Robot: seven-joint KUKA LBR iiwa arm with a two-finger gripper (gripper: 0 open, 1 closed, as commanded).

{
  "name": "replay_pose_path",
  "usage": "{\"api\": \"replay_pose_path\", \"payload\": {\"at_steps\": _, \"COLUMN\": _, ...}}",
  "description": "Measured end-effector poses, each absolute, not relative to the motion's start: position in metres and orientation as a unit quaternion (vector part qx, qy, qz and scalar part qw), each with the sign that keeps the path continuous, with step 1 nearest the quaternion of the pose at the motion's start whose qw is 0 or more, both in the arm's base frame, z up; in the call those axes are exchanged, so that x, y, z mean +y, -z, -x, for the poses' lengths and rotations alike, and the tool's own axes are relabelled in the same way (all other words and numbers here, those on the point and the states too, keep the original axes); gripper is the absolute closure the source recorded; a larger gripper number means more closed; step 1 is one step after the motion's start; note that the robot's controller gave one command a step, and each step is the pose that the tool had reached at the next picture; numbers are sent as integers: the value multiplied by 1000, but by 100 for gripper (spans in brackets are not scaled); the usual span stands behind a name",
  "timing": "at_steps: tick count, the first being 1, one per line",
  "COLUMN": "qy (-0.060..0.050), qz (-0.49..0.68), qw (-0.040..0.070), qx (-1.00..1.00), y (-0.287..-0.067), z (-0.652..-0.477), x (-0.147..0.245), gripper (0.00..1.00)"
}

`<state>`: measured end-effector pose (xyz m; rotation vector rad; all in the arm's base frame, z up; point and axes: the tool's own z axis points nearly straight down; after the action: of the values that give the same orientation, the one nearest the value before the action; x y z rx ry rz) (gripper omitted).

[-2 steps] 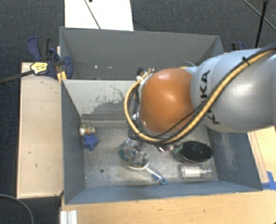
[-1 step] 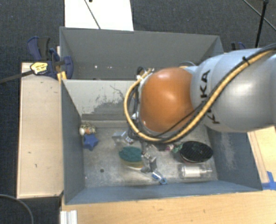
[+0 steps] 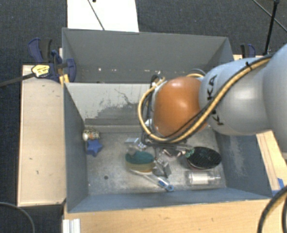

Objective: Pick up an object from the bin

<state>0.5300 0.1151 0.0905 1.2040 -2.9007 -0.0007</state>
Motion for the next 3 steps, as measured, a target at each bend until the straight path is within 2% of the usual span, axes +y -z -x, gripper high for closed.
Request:
{"api": "replay_pose_path", "payload": {"at_steps": 1, "qy": -1, "qz": -198, "qw": -3, "qx": -980, "y": -72, "z": -578, "x": 105, "gripper": 0}}
{"api": "replay_pose_path", "payload": {"at_steps": 2, "qy": 0, "qz": -179, "qw": -1, "qx": -984, "y": -75, "z": -544, "x": 185, "gripper": 0}}
{"api": "replay_pose_path", "payload": {"at_steps": 3, "qy": 3, "qz": -199, "qw": -2, "qx": -980, "y": -110, "z": -488, "x": 249, "gripper": 0}}
